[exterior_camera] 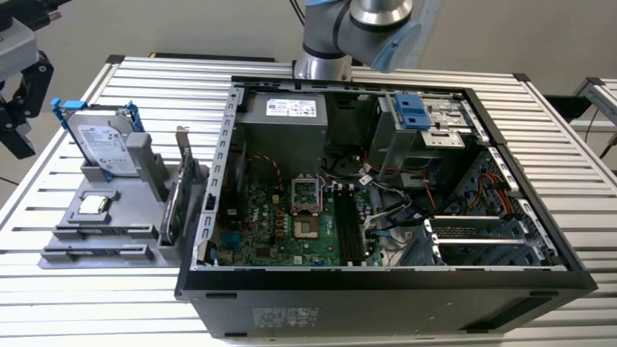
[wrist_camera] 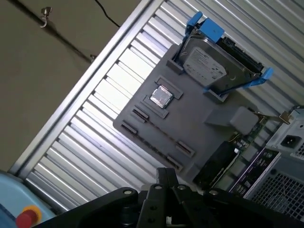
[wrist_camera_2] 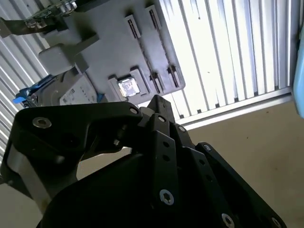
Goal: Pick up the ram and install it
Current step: 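Pick up the ram and move it above insertion slot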
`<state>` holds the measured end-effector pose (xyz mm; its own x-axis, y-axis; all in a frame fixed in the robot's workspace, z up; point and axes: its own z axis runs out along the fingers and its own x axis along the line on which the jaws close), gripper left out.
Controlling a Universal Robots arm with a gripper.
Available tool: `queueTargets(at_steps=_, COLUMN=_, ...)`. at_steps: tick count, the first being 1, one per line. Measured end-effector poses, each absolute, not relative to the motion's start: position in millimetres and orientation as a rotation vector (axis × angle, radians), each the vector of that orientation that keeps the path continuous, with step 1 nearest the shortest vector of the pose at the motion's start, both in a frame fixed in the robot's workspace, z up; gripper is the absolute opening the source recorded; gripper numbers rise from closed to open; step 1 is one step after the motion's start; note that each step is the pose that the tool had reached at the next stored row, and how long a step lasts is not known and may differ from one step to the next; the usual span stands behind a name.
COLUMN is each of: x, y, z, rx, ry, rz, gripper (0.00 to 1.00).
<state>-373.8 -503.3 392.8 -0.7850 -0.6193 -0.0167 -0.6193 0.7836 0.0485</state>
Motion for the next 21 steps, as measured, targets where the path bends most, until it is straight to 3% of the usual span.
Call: queueTargets(at_steps=21, x=-373.8, y=-502.8, z=392.9, rx=1.403, ry=-2.802, rz=-0.08, gripper=0.0)
